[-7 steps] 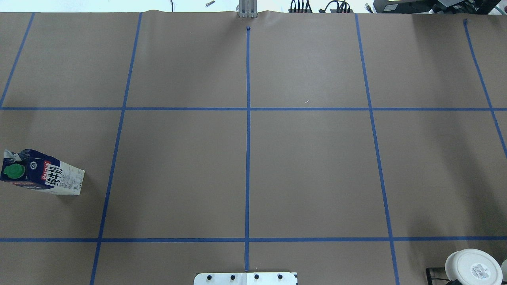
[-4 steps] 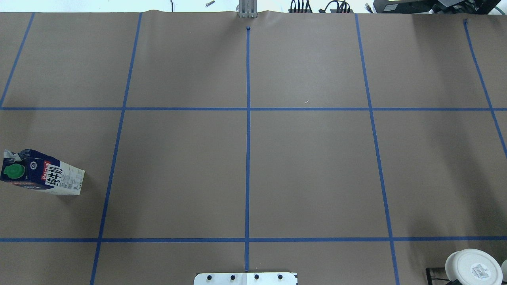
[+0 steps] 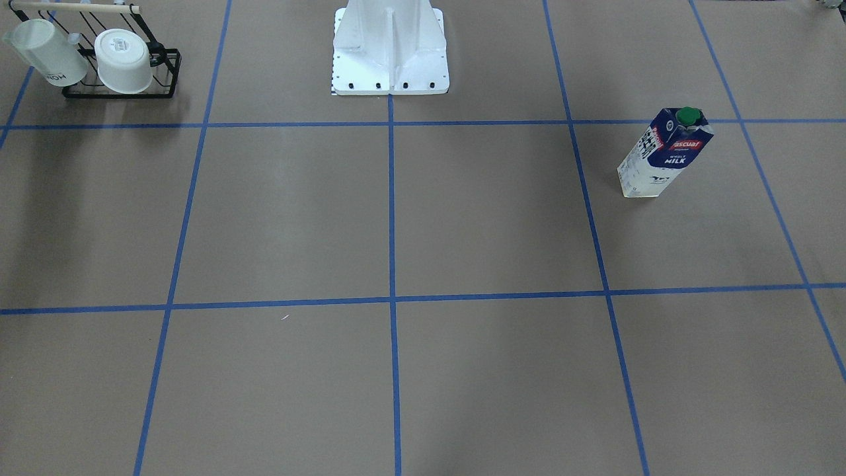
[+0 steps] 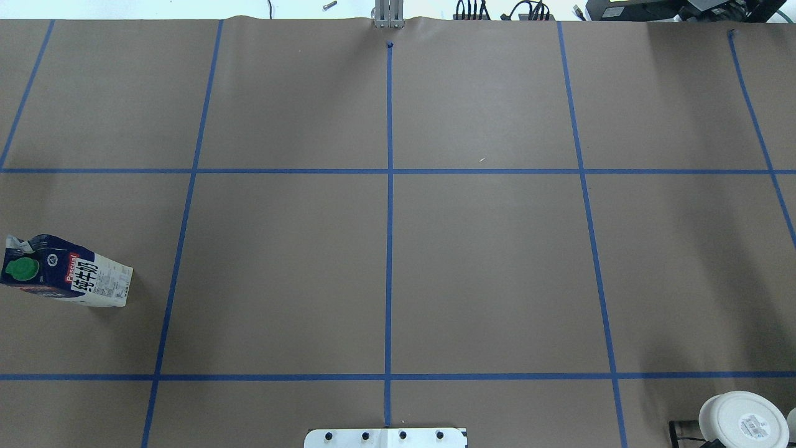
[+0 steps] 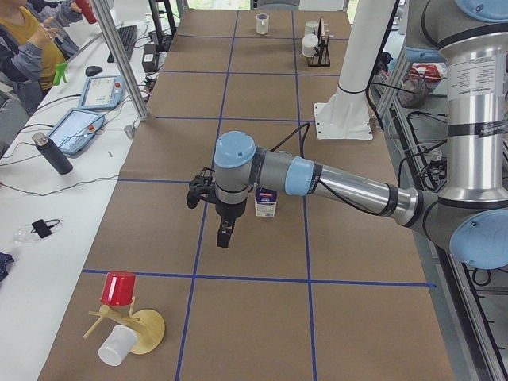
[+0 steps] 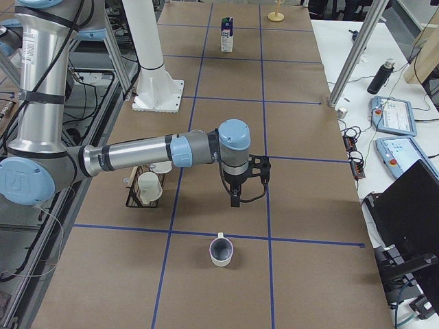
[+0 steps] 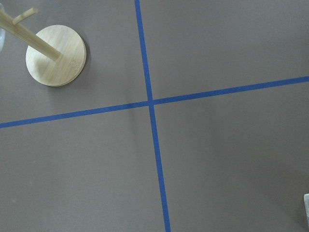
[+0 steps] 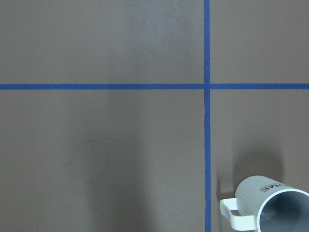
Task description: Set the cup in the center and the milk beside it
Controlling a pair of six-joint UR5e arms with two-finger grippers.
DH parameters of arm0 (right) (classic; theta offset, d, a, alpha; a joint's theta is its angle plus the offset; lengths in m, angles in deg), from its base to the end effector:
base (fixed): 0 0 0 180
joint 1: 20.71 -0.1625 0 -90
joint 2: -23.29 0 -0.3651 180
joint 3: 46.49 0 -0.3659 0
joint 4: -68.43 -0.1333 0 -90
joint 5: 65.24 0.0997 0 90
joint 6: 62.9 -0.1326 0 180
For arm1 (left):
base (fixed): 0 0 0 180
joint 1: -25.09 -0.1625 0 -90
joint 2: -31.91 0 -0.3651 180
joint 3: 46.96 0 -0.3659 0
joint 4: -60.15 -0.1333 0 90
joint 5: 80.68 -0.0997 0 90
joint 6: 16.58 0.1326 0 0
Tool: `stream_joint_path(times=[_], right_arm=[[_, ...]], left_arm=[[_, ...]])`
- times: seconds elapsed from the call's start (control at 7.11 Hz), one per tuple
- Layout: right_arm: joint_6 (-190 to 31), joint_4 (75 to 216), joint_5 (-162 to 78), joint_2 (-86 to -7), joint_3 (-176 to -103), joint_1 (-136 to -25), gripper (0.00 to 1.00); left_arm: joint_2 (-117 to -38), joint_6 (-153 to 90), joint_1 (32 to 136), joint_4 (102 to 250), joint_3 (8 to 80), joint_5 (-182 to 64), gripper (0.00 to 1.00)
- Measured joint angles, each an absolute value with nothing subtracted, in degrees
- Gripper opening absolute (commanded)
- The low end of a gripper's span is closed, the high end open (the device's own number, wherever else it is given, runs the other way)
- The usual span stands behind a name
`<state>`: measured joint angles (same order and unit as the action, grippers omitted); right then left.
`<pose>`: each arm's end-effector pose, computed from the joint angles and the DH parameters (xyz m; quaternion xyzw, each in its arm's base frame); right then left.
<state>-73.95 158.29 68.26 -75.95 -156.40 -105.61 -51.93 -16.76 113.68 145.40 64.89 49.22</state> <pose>0.0048 -0.4190 0.5309 0.0348 -0.3775 0.0131 0.9252 -0.0376 -0.4313 0.5075 0.0849 0.3409 0.0426 0.9353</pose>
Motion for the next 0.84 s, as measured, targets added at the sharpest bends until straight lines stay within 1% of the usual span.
stream_joint_path(times=[0.14, 0.42, 0.84], right_arm=[[-70.5, 158.3, 67.7, -76.2, -154.7, -106.0, 1.0], [-59.7, 158.3, 67.2, -75.0, -147.1, -109.3, 1.0], [-48.5, 158.3, 67.0, -68.9, -134.1, -113.9, 1.0]], left_arm=[[-51.9, -16.8, 113.7, 145.4, 64.9, 49.2, 0.98], [-52.1, -16.8, 113.7, 145.5, 64.9, 49.2, 0.98], [-52.5, -16.8, 113.6, 145.6, 65.1, 49.2, 0.98]])
